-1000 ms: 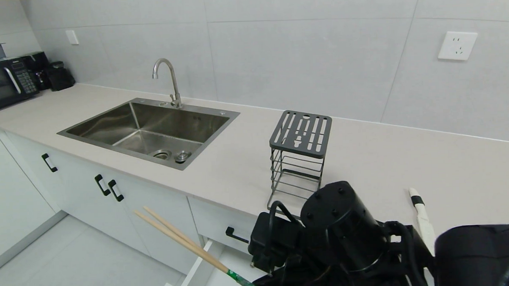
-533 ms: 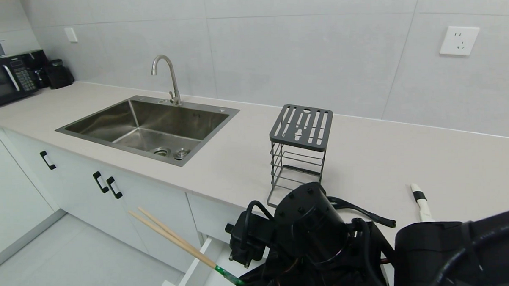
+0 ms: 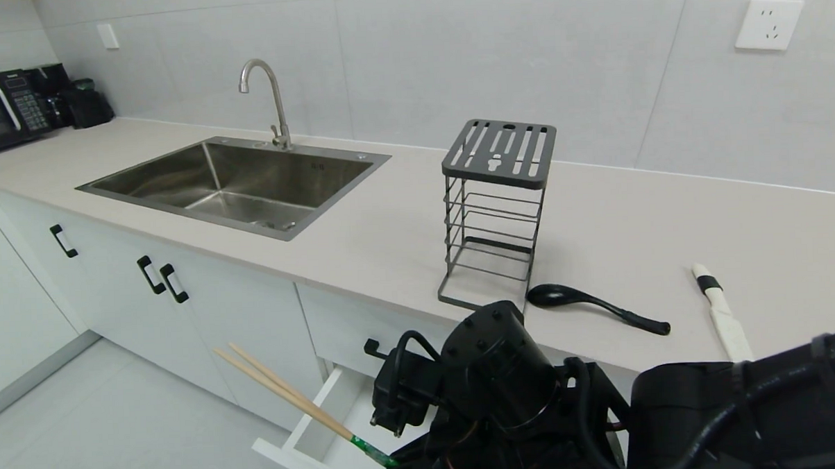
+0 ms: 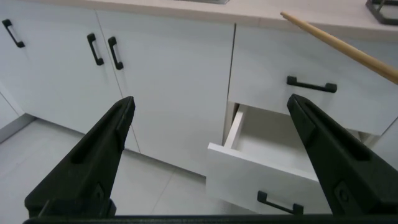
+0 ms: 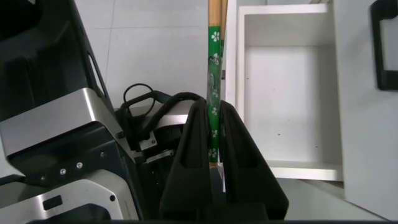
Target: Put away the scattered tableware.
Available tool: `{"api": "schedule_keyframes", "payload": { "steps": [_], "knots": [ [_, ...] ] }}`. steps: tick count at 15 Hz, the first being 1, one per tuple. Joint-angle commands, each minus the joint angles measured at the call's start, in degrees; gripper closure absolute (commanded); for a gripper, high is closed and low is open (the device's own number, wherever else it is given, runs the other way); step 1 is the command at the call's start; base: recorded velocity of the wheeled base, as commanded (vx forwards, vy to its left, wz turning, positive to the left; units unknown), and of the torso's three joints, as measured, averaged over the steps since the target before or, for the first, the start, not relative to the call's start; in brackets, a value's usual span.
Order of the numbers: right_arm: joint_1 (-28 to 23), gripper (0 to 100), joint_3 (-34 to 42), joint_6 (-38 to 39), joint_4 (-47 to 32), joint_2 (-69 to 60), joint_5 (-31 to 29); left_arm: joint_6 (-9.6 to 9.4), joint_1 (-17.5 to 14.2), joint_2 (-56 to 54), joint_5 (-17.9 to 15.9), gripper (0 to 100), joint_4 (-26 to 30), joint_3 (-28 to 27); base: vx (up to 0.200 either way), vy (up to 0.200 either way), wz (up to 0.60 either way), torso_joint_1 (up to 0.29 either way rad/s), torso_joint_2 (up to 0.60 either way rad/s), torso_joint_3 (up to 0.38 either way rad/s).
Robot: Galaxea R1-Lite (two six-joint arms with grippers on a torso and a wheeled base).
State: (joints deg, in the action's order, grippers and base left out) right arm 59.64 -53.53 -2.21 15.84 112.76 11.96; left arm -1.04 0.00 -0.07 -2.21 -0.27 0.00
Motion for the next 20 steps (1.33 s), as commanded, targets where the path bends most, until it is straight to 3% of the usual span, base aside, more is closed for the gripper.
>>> {"api": "schedule_keyframes", "payload": {
  "steps": [1, 9, 12, 20],
  "knots": [
    [0.0, 100, 0.0, 0.0, 0.0, 0.1, 0.0, -0.02, 0.0, 0.1, 0.0, 0, 0.0, 0.0, 0.000, 0.000, 0.00, -0.271, 0.52, 0.251],
    [-0.2, 100, -0.4, -0.3, 0.0, 1.5, -0.3, -0.02, 0.0, 0.1, 0.0, 0, 0.0, 0.0, 0.000, 0.000, 0.00, -0.252, 0.48, 0.225],
    [-2.8, 100, -0.4, -1.8, -0.1, 1.9, -1.2, -0.02, 0.0, 0.1, 0.0, 0, 0.0, 0.0, 0.000, 0.000, 0.00, -0.250, 0.40, 0.186],
    [-6.0, 100, -3.2, -7.2, -0.1, 4.0, -14.1, -0.02, 0.0, 0.1, 0.0, 0, 0.0, 0.0, 0.000, 0.000, 0.00, -0.177, 0.29, 0.108]
  ]
}}
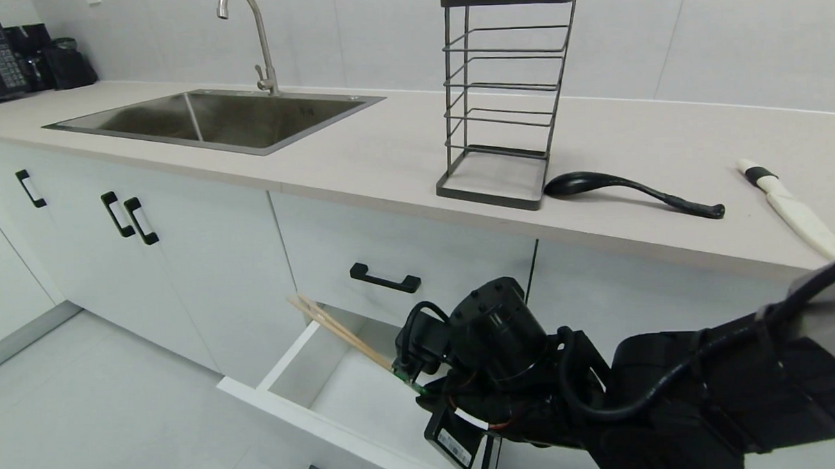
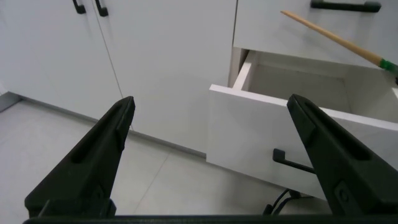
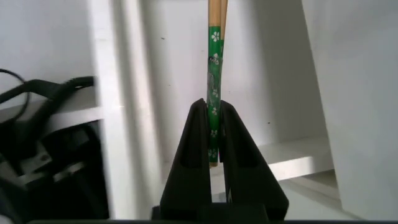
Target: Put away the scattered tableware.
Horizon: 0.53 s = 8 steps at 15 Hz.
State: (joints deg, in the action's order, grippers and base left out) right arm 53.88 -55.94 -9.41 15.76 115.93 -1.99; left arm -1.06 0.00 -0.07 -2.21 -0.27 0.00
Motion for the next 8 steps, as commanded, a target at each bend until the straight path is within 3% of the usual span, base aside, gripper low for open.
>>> {"api": "schedule_keyframes", "payload": {
  "steps": [1, 8],
  "knots": [
    [-0.5, 100, -1.5, -1.1, 0.0, 1.5, -0.9, 0.01, 0.0, 0.1, 0.0, 0, 0.0, 0.0, 0.000, 0.000, 0.00, -0.012, 0.21, 0.041],
    [-1.8, 100, -4.5, -4.4, 0.0, 6.1, -2.0, 0.01, 0.0, 0.1, 0.0, 0, 0.0, 0.0, 0.000, 0.000, 0.00, 0.000, 0.03, 0.013]
  ]
}}
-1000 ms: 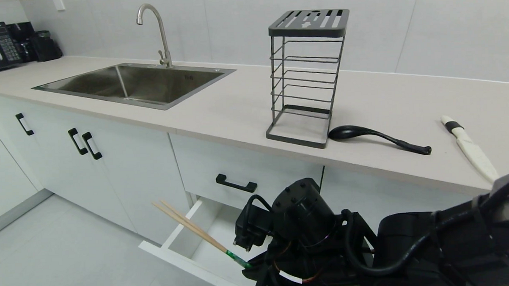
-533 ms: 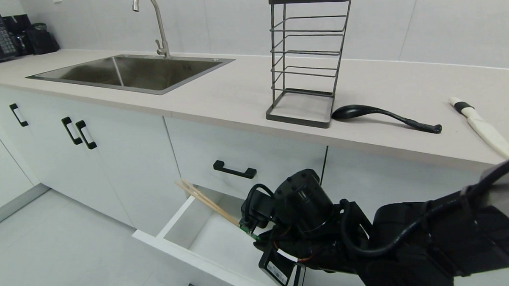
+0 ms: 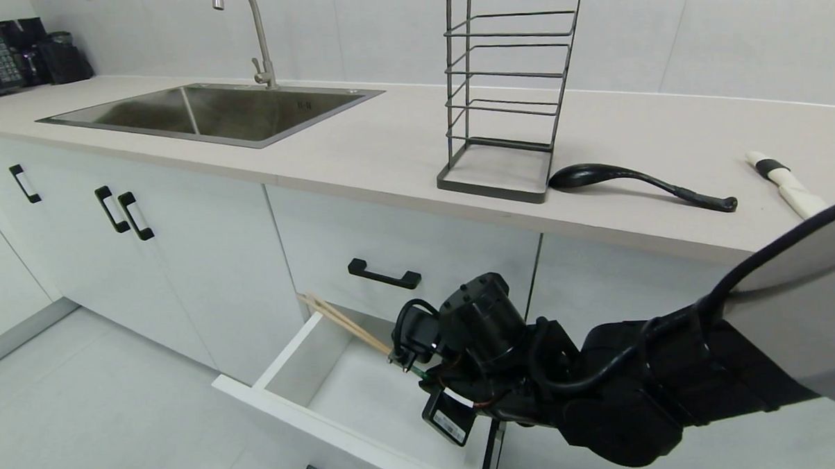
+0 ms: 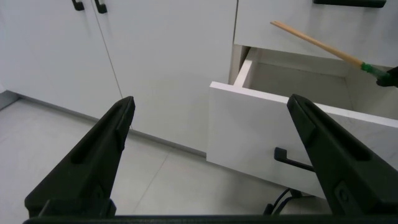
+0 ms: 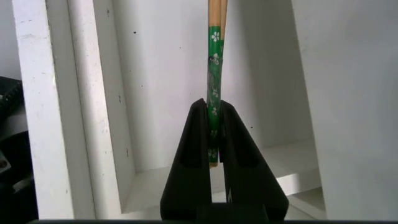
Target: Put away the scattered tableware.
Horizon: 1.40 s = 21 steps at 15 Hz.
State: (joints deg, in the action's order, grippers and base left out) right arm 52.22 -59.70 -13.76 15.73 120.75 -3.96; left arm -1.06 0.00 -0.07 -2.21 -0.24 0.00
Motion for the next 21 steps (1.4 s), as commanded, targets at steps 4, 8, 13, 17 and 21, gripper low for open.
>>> {"api": "schedule_keyframes", "payload": {
  "steps": [4, 8, 13, 17, 21],
  "knots": [
    [-0.5, 100, -2.8, 0.1, 0.0, 3.2, 0.0, 0.01, 0.0, 0.1, 0.0, 0, 0.0, 0.0, 0.000, 0.000, 0.00, 0.000, 0.00, 0.000],
    [-1.0, 100, -3.2, 0.6, 0.0, 4.7, 0.0, 0.01, 0.0, 0.1, 0.0, 0, 0.0, 0.0, 0.000, 0.000, 0.00, 0.000, 0.00, 0.000],
    [-2.1, 100, -2.7, 0.2, 0.0, 5.3, 4.0, 0.01, 0.0, 0.1, 0.0, 0, 0.0, 0.0, 0.000, 0.000, 0.00, 0.000, 0.00, 0.000],
    [-2.5, 100, -3.0, -2.9, 0.1, 6.1, 4.3, 0.01, 0.0, 0.1, 0.0, 0, 0.0, 0.0, 0.000, 0.000, 0.00, 0.000, 0.00, 0.000],
    [-3.7, 100, -3.3, -5.8, 0.5, 8.3, 4.2, 0.01, 0.0, 0.1, 0.0, 0, 0.0, 0.0, 0.000, 0.000, 0.00, 0.000, 0.00, 0.000]
  ]
}}
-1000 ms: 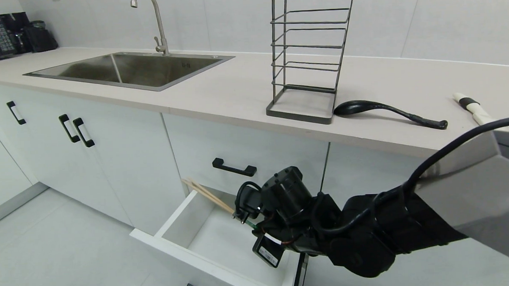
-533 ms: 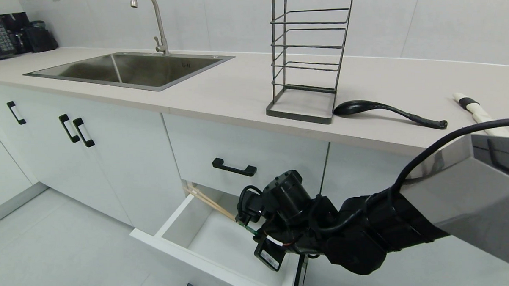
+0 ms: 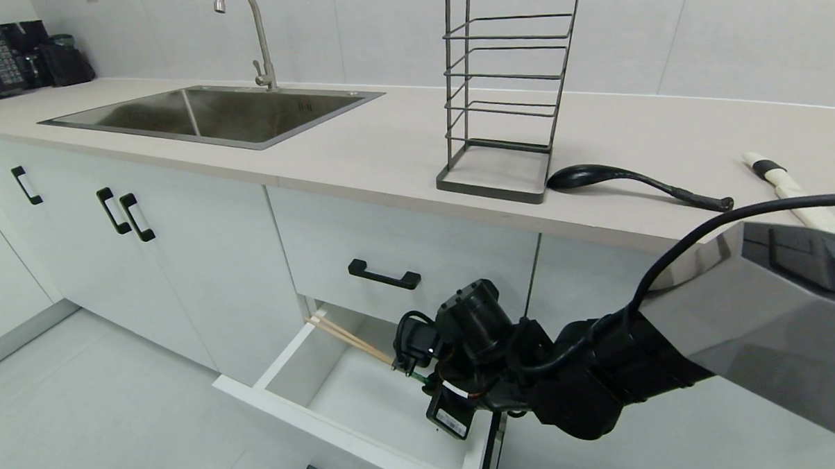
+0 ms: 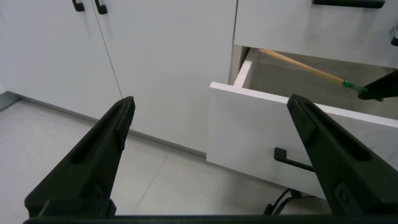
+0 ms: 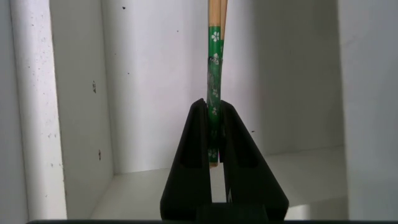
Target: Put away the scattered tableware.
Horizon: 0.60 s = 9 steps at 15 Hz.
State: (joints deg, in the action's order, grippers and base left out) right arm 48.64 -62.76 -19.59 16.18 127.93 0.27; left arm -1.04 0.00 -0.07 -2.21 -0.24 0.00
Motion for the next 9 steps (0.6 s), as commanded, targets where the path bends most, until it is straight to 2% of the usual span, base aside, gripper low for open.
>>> {"api": "schedule_keyframes", "payload": {
  "steps": [1, 7, 9],
  "knots": [
    [0.1, 100, -0.8, 0.1, 0.1, 2.0, -0.2, -0.02, 0.0, 0.1, 0.0, 0, 0.0, 0.0, 0.000, 0.000, 0.00, 0.000, 0.00, 0.000],
    [0.1, 100, -1.1, 0.6, 0.1, 3.5, -0.5, -0.02, 0.0, 0.1, 0.0, 0, 0.0, 0.0, 0.000, 0.000, 0.00, 0.000, 0.00, 0.000],
    [0.1, 100, -1.6, 0.7, 0.2, 4.3, -2.3, -0.02, 0.0, 0.1, 0.0, 0, 0.0, 0.0, 0.000, 0.000, 0.00, 0.000, 0.00, 0.000]
  ]
}}
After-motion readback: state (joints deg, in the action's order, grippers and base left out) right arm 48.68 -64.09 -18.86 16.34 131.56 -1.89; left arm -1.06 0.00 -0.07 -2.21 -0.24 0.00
